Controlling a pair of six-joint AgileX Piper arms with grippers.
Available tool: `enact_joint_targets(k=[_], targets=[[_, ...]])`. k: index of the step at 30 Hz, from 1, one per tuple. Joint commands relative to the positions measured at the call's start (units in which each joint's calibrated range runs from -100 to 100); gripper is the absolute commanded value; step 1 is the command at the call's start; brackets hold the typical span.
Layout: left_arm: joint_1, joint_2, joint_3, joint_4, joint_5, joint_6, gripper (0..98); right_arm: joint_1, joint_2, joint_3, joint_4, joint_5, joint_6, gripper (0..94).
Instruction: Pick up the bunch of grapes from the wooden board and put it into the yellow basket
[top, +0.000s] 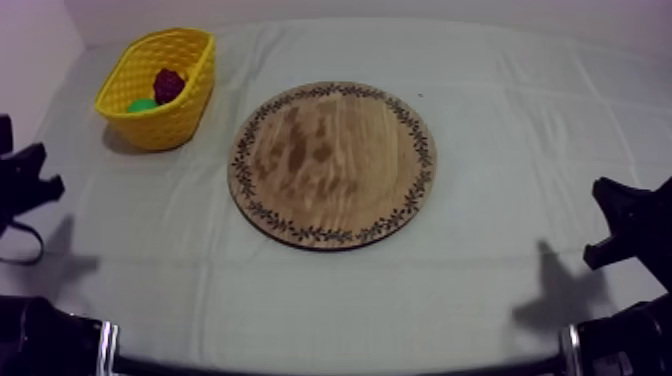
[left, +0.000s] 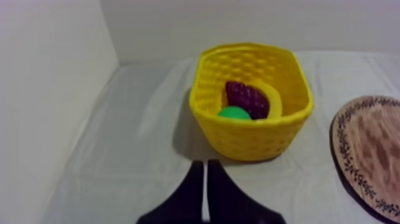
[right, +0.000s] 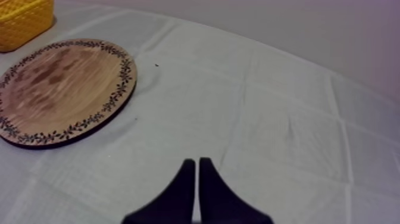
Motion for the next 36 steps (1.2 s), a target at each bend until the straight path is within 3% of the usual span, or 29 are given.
enact_joint_targets(k=[1,14,36], targets=[[0.1,-7.6,6.3,-0.19,-0.1,0.2,0.0,0.0,0.0,0.0,0.0,0.0,0.0,0.4],[0.7,-18.9,9.3,-1.26,6.2,3.0,0.0,0.0,0.0,0.0,0.0,0.0,0.0,0.4],[-0.4,-20.6,9.4,-1.49,6.9,5.1,0.0,0.0,0.0,0.0,0.0,0.0,0.0,0.4]])
